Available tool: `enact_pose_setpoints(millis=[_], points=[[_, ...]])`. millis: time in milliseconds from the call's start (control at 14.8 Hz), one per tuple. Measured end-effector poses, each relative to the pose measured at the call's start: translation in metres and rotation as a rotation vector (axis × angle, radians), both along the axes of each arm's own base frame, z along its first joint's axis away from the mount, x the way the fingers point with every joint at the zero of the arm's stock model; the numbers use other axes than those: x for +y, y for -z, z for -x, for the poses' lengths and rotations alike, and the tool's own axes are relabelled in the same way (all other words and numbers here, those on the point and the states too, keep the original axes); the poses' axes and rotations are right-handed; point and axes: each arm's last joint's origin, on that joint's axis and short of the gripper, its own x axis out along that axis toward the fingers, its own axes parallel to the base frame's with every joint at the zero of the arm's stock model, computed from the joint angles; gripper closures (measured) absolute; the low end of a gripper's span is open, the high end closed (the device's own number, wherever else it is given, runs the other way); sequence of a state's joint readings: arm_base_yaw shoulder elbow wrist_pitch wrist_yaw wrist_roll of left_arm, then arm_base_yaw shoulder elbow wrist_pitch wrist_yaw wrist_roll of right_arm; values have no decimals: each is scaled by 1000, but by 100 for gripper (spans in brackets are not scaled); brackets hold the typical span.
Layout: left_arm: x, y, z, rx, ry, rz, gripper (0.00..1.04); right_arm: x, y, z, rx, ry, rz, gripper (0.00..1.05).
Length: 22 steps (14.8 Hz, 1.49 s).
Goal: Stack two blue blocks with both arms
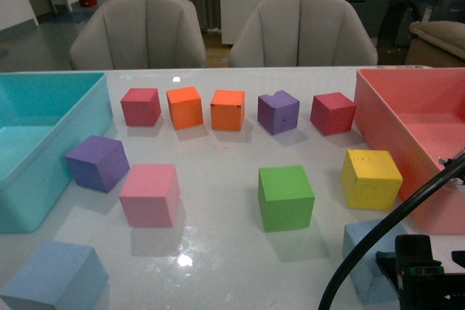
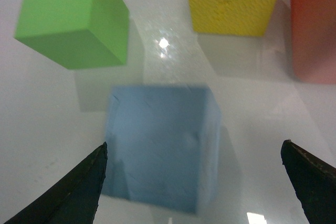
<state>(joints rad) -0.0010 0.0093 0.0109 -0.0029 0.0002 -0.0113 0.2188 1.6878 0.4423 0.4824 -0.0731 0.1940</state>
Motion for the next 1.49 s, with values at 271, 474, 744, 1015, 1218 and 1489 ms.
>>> enact_pose_setpoints(millis=[271, 474, 744, 1015, 1218, 1489], points=[[0, 0, 0, 0, 0, 0, 7, 15, -10, -20, -12, 3, -26, 6], [0, 0, 0, 0, 0, 0, 7, 16, 7, -19, 69, 16, -19, 6], [0, 0, 0, 0, 0, 0, 7, 18, 22, -25, 101, 28, -32, 6], [0, 0, 0, 0, 0, 0, 7, 18, 33, -26, 117, 38, -32, 35], [0, 0, 0, 0, 0, 0, 7, 15, 17, -19, 80, 44, -30, 54], [0, 0, 0, 0, 0, 0, 7, 8, -32, -12, -48, 44, -57, 59]])
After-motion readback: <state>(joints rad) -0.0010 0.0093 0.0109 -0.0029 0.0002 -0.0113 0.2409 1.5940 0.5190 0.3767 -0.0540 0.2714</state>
